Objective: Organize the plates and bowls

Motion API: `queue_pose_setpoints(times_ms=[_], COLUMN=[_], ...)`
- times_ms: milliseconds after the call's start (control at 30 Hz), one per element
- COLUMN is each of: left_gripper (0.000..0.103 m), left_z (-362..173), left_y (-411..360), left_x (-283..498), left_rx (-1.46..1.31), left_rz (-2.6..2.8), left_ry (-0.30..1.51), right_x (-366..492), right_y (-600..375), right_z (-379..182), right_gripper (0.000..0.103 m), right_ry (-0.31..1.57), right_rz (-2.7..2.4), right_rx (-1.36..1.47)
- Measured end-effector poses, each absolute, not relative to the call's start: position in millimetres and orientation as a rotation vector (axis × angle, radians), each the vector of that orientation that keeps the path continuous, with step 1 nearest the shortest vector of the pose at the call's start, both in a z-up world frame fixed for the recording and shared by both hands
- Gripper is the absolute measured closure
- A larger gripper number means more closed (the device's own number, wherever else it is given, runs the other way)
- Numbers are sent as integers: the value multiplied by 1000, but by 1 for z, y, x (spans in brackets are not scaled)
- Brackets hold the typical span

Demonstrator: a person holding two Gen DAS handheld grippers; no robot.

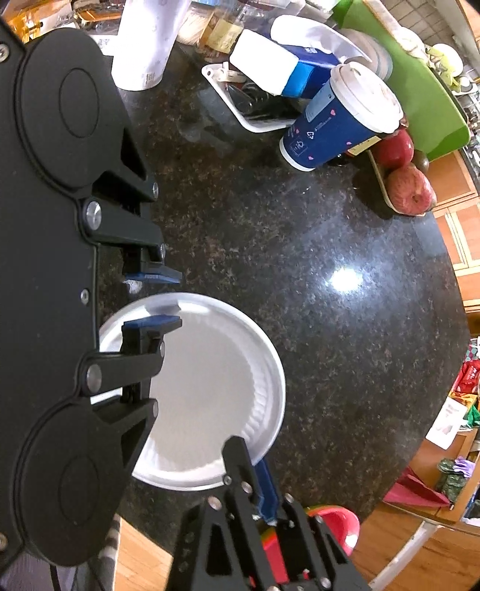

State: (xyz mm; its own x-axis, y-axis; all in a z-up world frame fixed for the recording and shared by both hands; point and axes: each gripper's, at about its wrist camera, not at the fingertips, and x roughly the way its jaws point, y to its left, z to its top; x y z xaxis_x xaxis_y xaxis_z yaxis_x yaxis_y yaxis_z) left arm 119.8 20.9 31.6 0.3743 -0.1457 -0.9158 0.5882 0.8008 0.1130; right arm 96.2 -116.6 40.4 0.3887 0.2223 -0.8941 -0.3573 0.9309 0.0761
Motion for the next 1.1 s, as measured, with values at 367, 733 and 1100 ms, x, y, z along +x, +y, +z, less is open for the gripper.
queue_pose_setpoints(times_ms=[367, 733, 1100], left_gripper=[70, 70, 70], left_z=[20, 6, 2], left_y=[24, 28, 38], left_x=[123, 122, 120], left_rx=[436, 366, 262], left_rz=[-497, -497, -458], left_ry=[1120, 1152, 1124], right_x=[100, 103, 95], right_y=[-117, -127, -130], right_z=[23, 5, 1], right_gripper=[86, 86, 82], right_ry=[1151, 1179, 1127], right_rz=[368, 369, 356], right_rx=[-113, 5, 54])
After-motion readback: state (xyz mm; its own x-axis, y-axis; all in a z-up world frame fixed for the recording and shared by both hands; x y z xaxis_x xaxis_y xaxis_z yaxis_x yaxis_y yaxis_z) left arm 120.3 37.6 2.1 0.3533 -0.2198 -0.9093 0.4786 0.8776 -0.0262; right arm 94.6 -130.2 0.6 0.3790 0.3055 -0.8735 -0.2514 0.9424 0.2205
